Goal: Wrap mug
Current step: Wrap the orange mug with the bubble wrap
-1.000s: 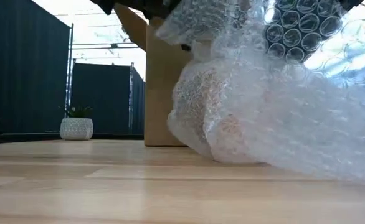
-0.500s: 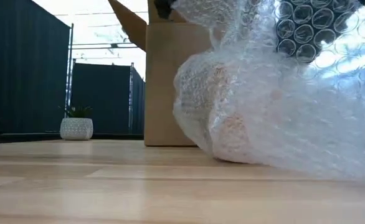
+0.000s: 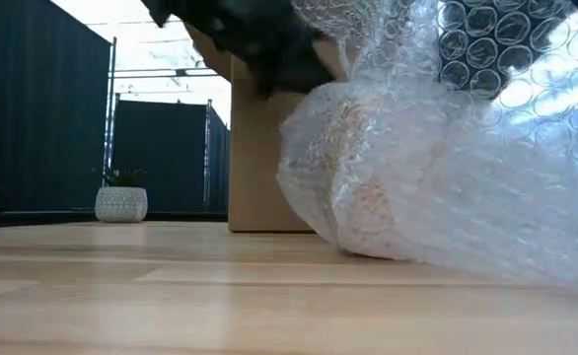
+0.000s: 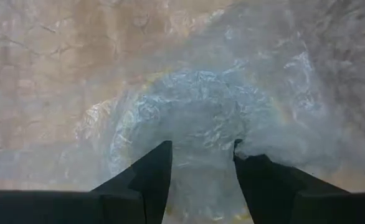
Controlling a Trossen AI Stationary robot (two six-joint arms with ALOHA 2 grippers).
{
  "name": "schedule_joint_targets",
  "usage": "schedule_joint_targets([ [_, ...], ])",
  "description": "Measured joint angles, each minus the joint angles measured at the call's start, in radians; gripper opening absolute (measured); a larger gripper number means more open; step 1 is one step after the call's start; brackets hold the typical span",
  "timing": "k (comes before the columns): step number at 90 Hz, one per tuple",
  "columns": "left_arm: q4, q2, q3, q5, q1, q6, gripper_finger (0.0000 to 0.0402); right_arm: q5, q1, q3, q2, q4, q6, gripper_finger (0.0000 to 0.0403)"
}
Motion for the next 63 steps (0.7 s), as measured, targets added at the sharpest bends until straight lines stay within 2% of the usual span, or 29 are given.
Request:
schedule_joint_targets([
  [12, 0.056, 0.043, 0.002, 0.08, -0.005, -0.024, 0.0002, 0.0, 0.0, 0.0, 0.0, 0.0, 0.0, 0.016],
  [43, 0.047, 0.161, 0.015, 0.104, -0.02, -0.025, 0.0001, -0.001, -0.001, 0.003, 0.0, -0.002, -0.005, 0.016],
  [63, 0.002, 0.165, 0.016, 0.109, -0.019, -0.021, 0.0001, -0.021, -0.002, 0.113, 0.007, -0.159, -0.041, 0.016],
])
